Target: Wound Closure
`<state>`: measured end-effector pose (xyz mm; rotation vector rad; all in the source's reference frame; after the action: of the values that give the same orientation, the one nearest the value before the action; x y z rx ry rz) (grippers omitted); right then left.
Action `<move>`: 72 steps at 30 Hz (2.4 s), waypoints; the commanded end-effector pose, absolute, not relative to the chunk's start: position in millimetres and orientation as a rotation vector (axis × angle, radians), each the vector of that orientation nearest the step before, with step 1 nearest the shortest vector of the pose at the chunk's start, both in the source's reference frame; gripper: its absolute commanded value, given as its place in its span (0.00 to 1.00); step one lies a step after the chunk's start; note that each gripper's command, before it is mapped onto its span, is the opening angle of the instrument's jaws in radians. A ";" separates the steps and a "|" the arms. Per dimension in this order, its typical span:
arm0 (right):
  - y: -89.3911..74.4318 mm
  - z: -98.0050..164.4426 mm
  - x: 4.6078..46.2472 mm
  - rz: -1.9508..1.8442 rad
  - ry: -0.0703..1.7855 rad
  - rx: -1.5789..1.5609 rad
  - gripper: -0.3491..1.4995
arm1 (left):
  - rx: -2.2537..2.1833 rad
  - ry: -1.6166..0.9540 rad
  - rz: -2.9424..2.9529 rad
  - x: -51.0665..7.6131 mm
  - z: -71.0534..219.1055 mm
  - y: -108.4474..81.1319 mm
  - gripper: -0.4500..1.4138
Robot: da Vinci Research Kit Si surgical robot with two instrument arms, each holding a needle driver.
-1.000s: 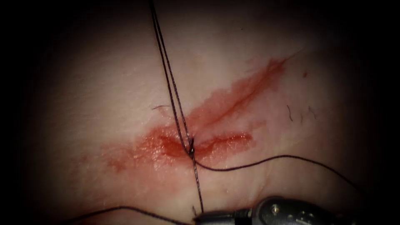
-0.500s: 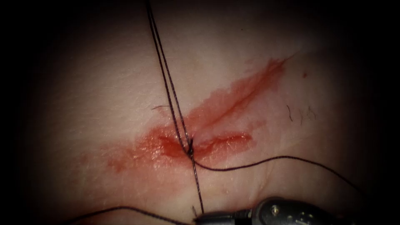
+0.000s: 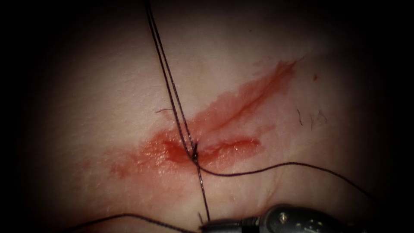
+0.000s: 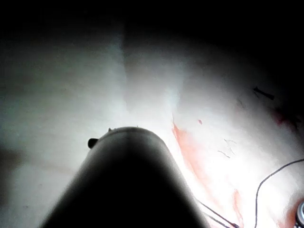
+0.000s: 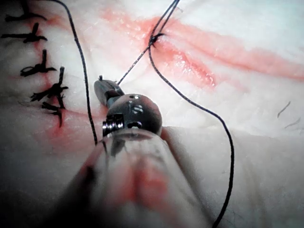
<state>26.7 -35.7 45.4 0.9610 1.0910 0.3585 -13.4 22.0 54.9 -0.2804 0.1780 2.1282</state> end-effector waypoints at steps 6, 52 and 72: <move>-36.5 46.0 27.1 0.358 1.067 0.973 0.00 | -0.285 0.184 2.123 -13.6 55.0 22.7 0.00; -28.8 42.8 27.1 0.473 1.238 0.736 0.86 | -0.467 -0.318 2.159 -16.0 50.7 13.0 0.00; -18.5 36.6 24.7 0.753 1.425 0.630 0.06 | -0.618 -0.826 2.054 -18.3 45.6 -0.6 0.00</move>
<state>23.7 -18.8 36.3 0.6263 1.4225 0.7572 -17.7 -0.6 45.1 -0.6218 -0.8263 2.0514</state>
